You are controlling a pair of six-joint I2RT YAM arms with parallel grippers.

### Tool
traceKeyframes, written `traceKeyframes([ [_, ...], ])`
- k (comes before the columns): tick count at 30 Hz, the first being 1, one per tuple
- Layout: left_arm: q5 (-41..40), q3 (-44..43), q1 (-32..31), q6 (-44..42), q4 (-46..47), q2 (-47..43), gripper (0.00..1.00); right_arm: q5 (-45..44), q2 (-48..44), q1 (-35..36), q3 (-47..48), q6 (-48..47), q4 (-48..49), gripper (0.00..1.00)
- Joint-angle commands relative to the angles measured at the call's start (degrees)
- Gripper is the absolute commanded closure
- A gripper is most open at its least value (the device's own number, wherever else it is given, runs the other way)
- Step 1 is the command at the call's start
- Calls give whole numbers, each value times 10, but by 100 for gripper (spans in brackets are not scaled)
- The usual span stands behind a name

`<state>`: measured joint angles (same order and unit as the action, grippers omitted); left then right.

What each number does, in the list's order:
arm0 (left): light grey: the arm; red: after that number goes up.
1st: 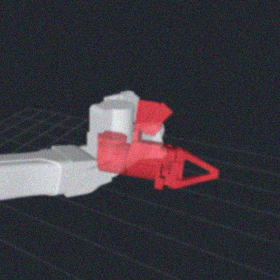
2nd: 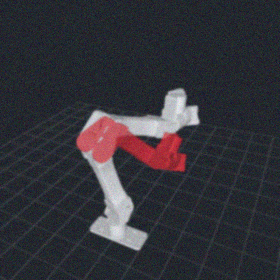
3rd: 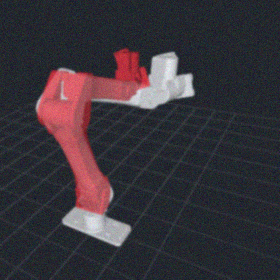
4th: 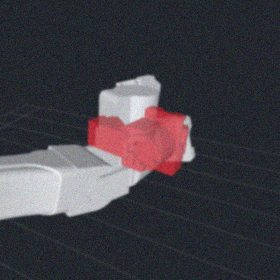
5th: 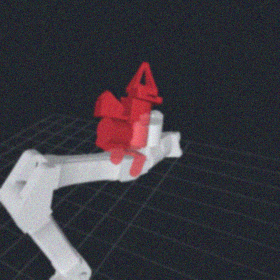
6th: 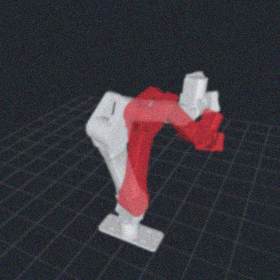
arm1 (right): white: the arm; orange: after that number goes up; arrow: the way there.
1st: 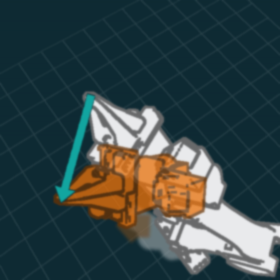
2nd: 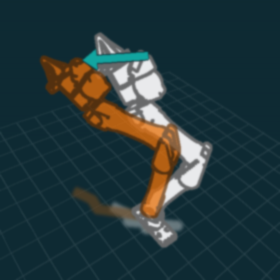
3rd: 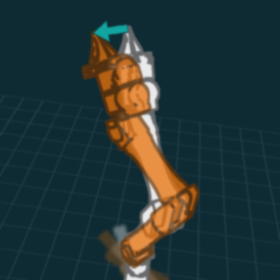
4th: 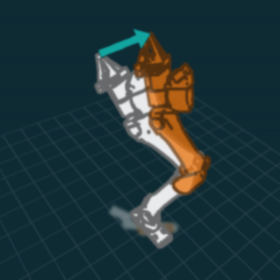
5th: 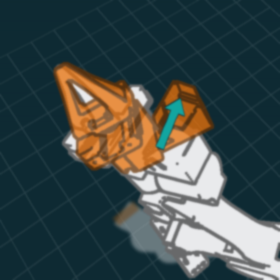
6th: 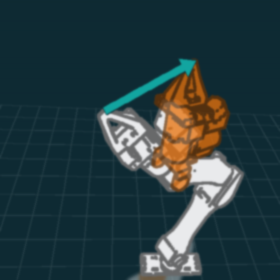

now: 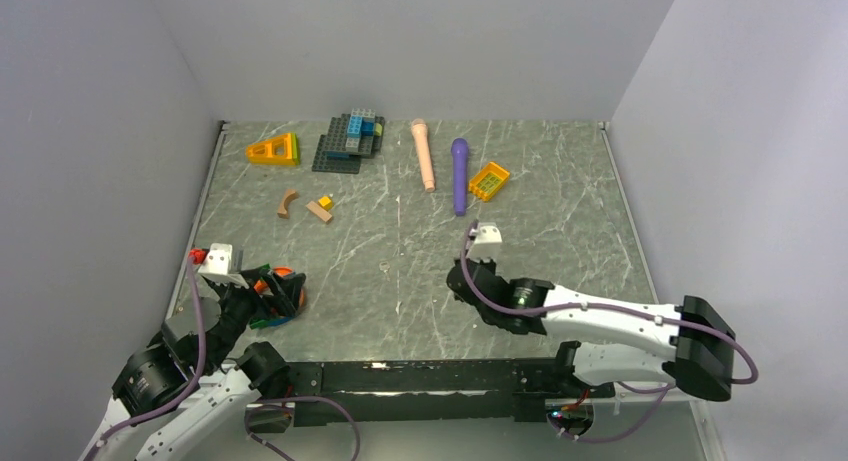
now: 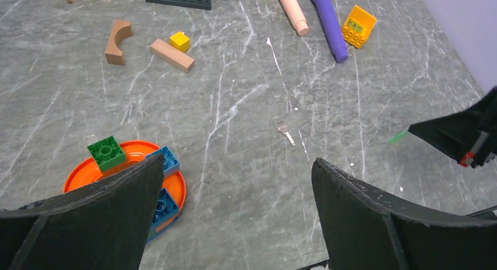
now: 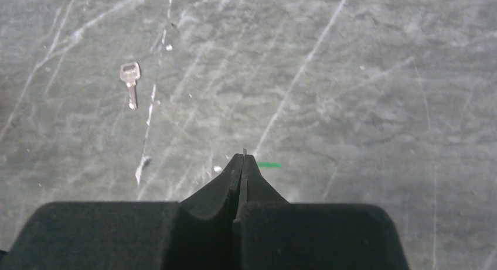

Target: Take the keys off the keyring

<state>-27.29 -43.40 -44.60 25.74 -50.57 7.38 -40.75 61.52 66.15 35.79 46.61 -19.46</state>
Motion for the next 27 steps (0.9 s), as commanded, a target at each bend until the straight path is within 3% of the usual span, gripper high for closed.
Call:
traceKeyframes([
  [1,-9,0,-1,-2,6,0,1,64,54,-41,72,-73,46,100],
  [6,-8,1,-1,-5,8,-3,1,110,95,-83,115,-99,47,100],
  [7,-8,1,-1,-6,8,-3,1,127,104,-91,120,-102,48,85],
  [9,-7,1,-1,-6,9,-2,1,153,115,-105,128,-108,52,40],
  [10,-7,1,0,-7,8,-3,1,159,119,-108,130,-110,55,25],
  [12,-6,1,0,-8,9,-3,0,167,123,-110,131,-113,60,12],
  [21,-2,2,0,-10,13,-6,1,197,107,-114,115,-125,87,4],
  [27,-1,5,0,-11,14,-9,1,212,48,-113,86,-149,109,2],
])
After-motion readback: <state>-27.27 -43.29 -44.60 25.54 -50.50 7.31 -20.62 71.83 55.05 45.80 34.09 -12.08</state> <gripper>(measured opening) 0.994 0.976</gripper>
